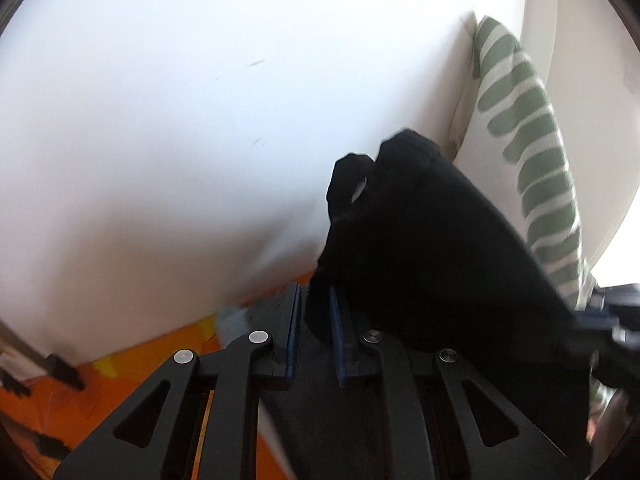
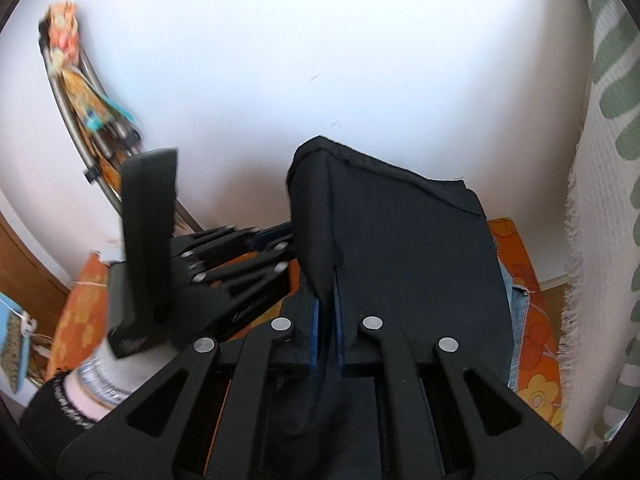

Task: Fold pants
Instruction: 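Lower the bundle onto the folded jeans stack with both tools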

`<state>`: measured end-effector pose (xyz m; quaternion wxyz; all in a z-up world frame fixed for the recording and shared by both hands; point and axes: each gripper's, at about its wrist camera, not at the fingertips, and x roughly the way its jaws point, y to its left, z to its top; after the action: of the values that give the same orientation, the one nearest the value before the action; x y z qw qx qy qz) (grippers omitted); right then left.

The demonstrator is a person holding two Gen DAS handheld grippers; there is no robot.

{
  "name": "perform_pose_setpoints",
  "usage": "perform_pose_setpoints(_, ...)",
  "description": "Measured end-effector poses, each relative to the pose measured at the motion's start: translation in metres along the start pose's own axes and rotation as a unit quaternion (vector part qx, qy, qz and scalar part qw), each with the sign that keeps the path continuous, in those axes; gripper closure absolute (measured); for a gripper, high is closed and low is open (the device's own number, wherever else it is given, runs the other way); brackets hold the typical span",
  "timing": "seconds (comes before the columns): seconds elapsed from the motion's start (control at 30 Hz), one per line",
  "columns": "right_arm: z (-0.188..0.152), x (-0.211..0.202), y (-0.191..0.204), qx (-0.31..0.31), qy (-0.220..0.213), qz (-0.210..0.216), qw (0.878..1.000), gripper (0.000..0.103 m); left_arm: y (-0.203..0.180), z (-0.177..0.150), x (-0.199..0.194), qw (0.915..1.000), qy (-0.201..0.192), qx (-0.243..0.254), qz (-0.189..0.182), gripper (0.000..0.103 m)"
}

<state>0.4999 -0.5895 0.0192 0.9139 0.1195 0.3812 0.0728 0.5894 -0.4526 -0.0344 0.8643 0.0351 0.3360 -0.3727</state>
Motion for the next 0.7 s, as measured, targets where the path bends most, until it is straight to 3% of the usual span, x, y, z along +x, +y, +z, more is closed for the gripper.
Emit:
perform_pose_setpoints(0.13, -0.006, 0.002, -0.008, 0.030, -0.006, 0.043, 0.999, 0.097, -0.001, 0.000, 0.003, 0.9999, 0.001, 0.012, 0.004, 0.091)
perform_pose_setpoints(0.23, -0.013, 0.022, -0.008, 0.057, 0.008, 0.073, 0.996, 0.097, 0.020, -0.015, 0.003, 0.9992, 0.020, 0.012, 0.031, 0.091)
perform_pose_setpoints(0.4, -0.030, 0.072, 0.006, 0.071, 0.043, 0.091, 0.992, 0.095, 0.070, -0.036, -0.011, 0.9965, 0.038, -0.025, 0.071, 0.091)
perform_pose_setpoints(0.57, -0.039, 0.099, 0.020, 0.069, 0.082, 0.107, 0.988, 0.089, 0.085, -0.045, -0.039, 0.9958, 0.033, -0.028, 0.081, 0.090)
perform_pose_setpoints(0.67, -0.032, 0.071, 0.020, 0.058, 0.055, 0.130, 0.988, 0.071, 0.088, -0.050, -0.059, 0.9964, 0.025, -0.040, 0.070, 0.090)
perform_pose_setpoints(0.7, -0.031, 0.059, 0.016, 0.054, 0.041, 0.133, 0.989, 0.056, 0.090, -0.052, -0.063, 0.9964, 0.024, -0.048, 0.065, 0.082)
